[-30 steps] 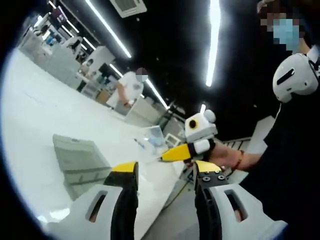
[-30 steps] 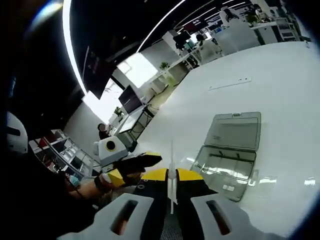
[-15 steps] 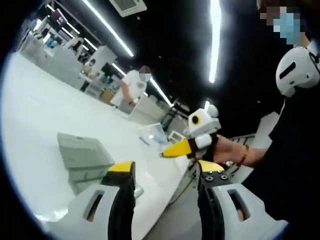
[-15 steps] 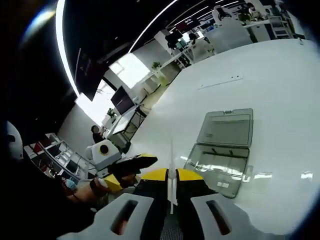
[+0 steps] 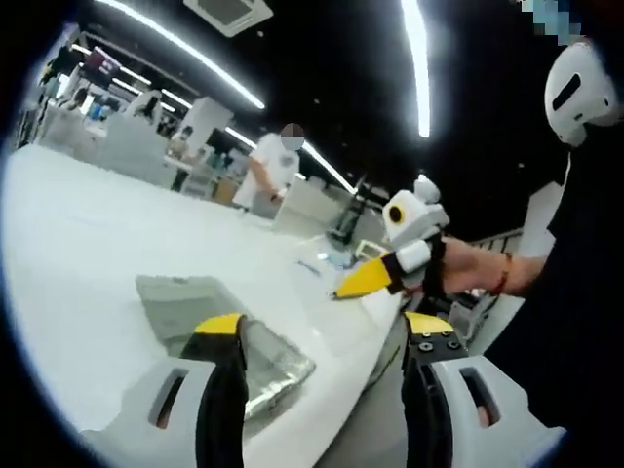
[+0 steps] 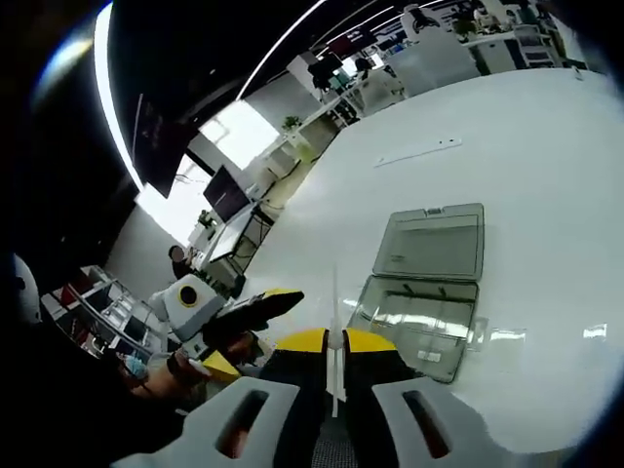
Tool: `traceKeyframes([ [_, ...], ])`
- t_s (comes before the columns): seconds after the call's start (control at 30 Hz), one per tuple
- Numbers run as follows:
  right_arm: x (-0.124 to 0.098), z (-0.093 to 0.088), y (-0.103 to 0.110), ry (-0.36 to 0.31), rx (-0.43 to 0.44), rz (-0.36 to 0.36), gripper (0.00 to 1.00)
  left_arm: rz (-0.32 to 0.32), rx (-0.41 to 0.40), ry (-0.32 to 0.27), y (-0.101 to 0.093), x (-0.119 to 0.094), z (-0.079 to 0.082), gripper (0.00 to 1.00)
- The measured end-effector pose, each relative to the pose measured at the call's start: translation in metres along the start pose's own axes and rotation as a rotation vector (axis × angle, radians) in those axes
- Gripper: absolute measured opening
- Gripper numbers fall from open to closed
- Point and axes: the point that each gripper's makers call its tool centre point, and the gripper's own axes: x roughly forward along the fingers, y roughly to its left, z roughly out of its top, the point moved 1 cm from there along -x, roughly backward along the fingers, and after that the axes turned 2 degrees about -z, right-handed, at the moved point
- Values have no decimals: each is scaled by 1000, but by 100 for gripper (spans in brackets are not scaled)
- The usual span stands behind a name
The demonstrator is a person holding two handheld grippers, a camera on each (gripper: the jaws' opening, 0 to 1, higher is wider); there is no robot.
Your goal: Insert the divider into the dual guide fixture by aligning both edges with the guide slots and pushing it downward to the bottom, including one-sided entry, uneven engagement, binding, and posture correction.
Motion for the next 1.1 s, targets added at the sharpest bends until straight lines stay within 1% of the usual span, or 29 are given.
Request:
traceKeyframes([
  [0.13,0,-1,-2,10,5,-3,0,3,53,24,-3,0,-3,63],
  [0.3,-1,0,-6,10,12,-9,0,30,120,47,-2,-1,-3,70],
  [0.47,-1,0,-12,15,23,-35,0,57,160,65,3,-2,-4,79],
  [0.57,-1,0,-14,22,18,-44,0,63,212,66,3,-2,-1,82],
  [0.67,0,-1,-16,35,17,-51,0,61,217,60,2,-1,2,84],
  [0.7,0,-1,-16,37,18,-52,0,72,228,73,5,-1,1,84],
  [0.77,1,1,-17,39,19,-59,0,83,282,100,7,-2,0,85],
  [0.87,3,3,-18,45,26,-68,0,81,280,96,7,-1,2,87],
  [1.0,7,3,-23,67,23,-79,0,89,292,115,9,0,-2,89],
  [1.1,8,5,-26,73,37,-84,0,97,295,117,9,-1,-2,92],
])
